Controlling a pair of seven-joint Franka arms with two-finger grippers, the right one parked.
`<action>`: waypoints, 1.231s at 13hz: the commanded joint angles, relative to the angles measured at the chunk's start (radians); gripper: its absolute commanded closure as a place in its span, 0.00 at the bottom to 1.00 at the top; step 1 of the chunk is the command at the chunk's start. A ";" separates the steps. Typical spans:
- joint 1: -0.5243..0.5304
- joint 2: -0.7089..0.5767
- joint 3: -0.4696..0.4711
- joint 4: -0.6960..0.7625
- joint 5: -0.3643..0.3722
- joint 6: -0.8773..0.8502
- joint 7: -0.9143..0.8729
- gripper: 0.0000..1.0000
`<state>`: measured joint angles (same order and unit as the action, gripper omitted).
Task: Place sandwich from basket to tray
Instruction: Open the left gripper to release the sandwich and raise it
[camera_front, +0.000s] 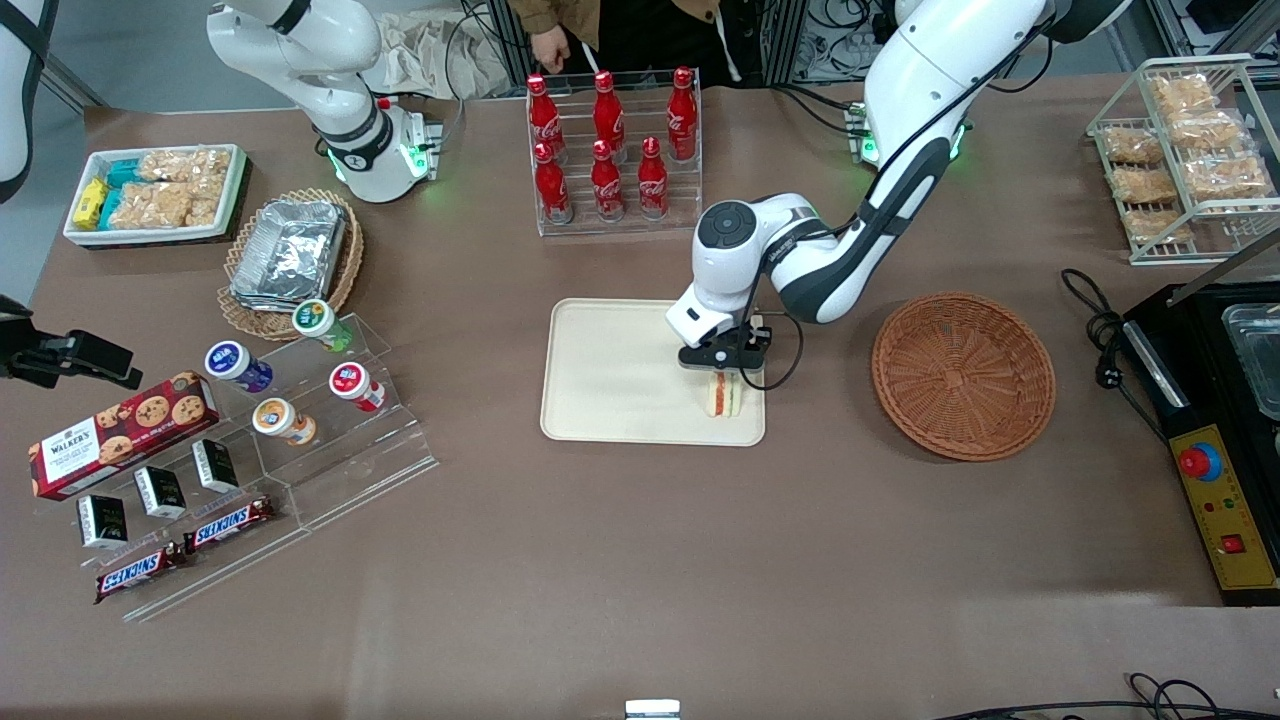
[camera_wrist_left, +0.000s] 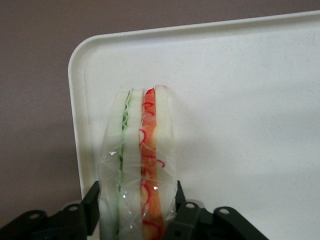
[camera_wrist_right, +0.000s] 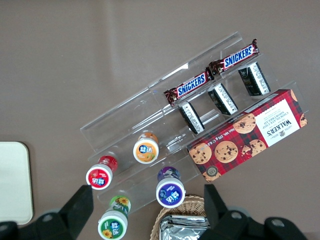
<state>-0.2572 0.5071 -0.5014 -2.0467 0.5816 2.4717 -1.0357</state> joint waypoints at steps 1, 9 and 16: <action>0.001 -0.005 0.000 0.026 0.023 -0.037 -0.026 0.00; 0.009 -0.249 -0.003 0.245 -0.253 -0.472 0.026 0.00; 0.263 -0.429 0.027 0.543 -0.471 -0.916 0.392 0.00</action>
<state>-0.0396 0.1021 -0.4853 -1.5212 0.1462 1.6039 -0.7371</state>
